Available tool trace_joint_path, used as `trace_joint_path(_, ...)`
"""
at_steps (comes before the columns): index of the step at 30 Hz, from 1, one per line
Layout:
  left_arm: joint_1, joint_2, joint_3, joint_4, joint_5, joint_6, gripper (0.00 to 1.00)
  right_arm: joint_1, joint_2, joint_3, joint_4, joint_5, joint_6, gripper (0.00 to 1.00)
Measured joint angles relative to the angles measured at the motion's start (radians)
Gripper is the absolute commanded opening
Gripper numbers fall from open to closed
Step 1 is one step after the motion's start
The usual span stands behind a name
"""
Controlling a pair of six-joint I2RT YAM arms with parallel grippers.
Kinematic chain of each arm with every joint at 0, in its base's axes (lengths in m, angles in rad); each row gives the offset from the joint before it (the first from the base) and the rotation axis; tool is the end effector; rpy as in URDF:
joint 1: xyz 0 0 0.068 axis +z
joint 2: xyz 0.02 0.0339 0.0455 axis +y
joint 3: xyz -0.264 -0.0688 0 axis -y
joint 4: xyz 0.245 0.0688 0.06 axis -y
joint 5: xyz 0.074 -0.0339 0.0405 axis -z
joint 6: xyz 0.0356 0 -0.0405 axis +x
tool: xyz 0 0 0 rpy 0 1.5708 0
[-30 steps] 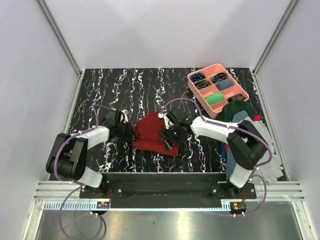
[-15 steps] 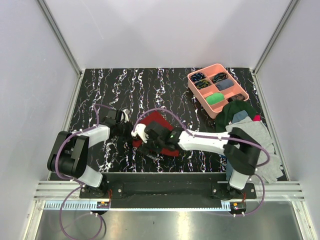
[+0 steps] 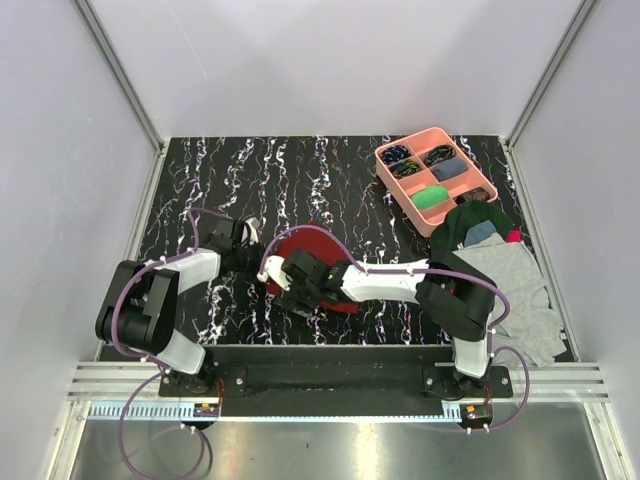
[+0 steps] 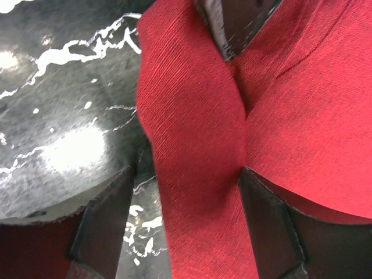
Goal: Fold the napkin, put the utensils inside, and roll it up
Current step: Roll the napkin with the utensil
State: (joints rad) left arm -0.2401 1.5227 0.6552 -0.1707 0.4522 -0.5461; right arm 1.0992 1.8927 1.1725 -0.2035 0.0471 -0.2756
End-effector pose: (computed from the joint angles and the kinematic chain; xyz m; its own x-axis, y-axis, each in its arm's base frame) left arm 0.2540 -0.0782 0.1378 -0.9381 -0.2513 -0.2384 -0.0676 0.8079 -0.5854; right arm 0.1802 0.3496 0.1600 -0.1101 -0.8143 -0.5699 -0.9425 0.2676 -0.2002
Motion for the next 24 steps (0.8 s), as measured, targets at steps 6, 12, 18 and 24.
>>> trace_joint_path(6, 0.0, 0.002, 0.0, 0.0, 0.001, 0.0, 0.0, 0.0, 0.005, 0.004, 0.013, 0.024, -0.018, 0.82)
trace_joint_path(12, 0.0, 0.005, 0.003, -0.001, 0.006, 0.0, 0.0, -0.005, 0.005, 0.006, 0.015, 0.021, -0.046, 0.82)
trace_joint_path(18, 0.0, 0.005, 0.003, -0.001, 0.006, 0.0, 0.0, -0.05, 0.005, 0.008, 0.007, -0.024, -0.045, 0.69)
trace_joint_path(24, 0.0, 0.005, 0.003, 0.0, 0.008, 0.0, 0.11, -0.09, 0.024, 0.037, -0.052, -0.163, -0.033, 0.43)
